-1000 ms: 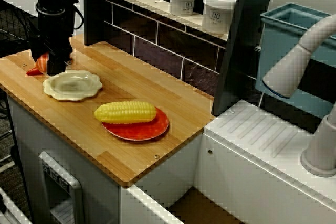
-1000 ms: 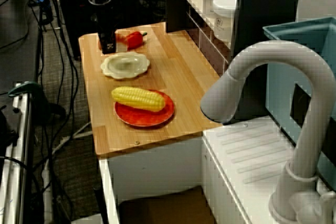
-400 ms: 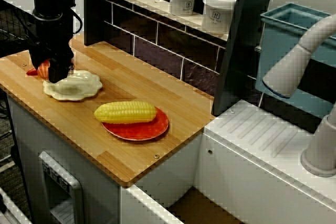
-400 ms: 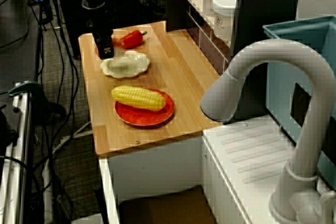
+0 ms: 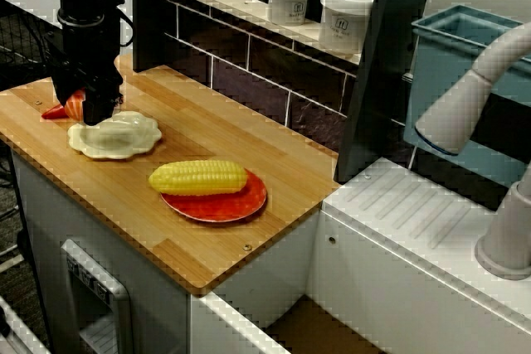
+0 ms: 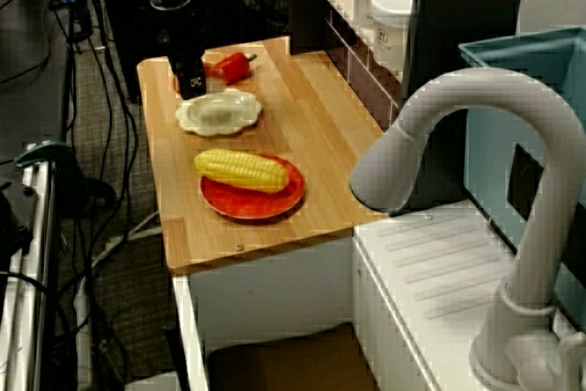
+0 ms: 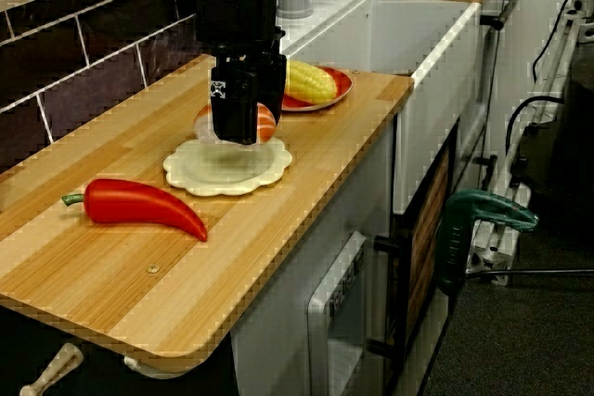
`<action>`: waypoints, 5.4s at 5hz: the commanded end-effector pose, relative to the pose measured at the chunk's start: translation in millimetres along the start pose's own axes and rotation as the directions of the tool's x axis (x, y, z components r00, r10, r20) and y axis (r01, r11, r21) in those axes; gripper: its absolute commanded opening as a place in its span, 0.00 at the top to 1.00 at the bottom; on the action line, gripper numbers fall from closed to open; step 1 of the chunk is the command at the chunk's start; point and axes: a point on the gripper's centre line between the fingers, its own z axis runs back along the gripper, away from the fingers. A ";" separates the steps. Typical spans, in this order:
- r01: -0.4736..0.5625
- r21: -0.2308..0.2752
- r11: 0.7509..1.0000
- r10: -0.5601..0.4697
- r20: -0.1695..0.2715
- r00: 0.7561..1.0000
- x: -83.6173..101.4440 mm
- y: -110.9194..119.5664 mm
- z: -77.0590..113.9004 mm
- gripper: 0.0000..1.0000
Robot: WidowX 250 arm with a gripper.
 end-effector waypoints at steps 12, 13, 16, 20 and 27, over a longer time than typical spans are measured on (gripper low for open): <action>-0.185 -0.102 0.977 0.186 -0.004 0.983 7.2 76.0 48.2 0.00; -0.216 -0.095 0.972 0.220 0.030 0.975 11.2 88.4 44.3 0.00; -0.192 0.031 0.981 0.188 0.093 0.978 40.6 63.3 -18.4 0.00; -0.192 0.035 0.981 0.190 0.043 0.981 55.4 63.9 -28.6 0.00; 0.177 -0.084 0.981 -0.167 0.116 0.979 23.1 87.0 60.4 1.00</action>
